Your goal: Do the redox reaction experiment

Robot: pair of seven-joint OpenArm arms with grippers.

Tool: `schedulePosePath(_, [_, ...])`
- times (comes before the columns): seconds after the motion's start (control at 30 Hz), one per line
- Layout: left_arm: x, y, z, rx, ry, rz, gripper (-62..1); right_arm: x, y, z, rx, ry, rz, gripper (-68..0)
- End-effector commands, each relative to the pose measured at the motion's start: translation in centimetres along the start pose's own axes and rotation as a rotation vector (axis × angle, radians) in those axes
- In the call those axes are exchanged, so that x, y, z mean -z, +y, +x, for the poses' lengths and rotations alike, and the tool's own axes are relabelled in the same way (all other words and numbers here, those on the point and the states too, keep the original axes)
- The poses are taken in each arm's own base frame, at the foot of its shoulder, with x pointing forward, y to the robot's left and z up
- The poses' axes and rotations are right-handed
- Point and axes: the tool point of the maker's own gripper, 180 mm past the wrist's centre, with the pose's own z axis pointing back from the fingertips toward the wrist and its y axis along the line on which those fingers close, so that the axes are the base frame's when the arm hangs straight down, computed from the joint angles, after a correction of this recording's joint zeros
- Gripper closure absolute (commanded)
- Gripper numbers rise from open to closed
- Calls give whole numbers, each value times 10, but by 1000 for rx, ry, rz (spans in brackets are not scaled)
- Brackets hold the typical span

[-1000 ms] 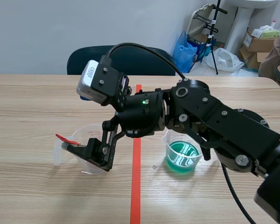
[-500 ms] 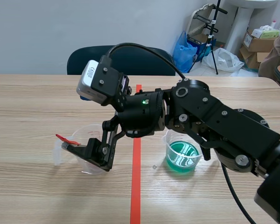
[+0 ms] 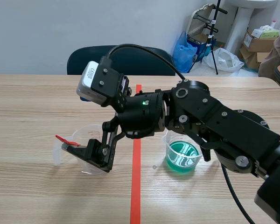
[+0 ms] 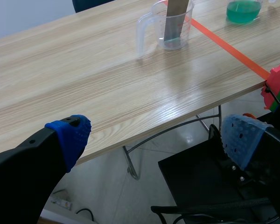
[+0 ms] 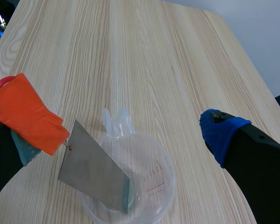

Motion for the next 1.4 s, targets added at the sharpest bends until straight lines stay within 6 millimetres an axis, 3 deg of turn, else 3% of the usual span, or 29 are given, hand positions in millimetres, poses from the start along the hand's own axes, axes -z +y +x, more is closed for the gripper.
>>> schedulePosePath(0.0, [-2,3,11,8,-50,12,-594,2,1,11,2,-43,6,-679])
schedulePosePath(0.3, [-2,3,11,8,-50,12,-594,9,27,14,22,-70,62,-679])
schedulePosePath(0.67, [-2,3,11,8,-50,11,-594,6,55,49,-11,-156,73,-679])
schedulePosePath(0.83, [3,-2,17,-3,-70,-17,-594,-7,49,60,-43,-168,4,-679])
schedulePosePath(1.0, [13,-20,30,-49,-117,-109,-594,-27,32,63,-47,-162,-100,-679])
schedulePosePath(1.37, [48,-31,51,-184,-232,-189,-593,-90,-12,58,56,-172,-328,-679])
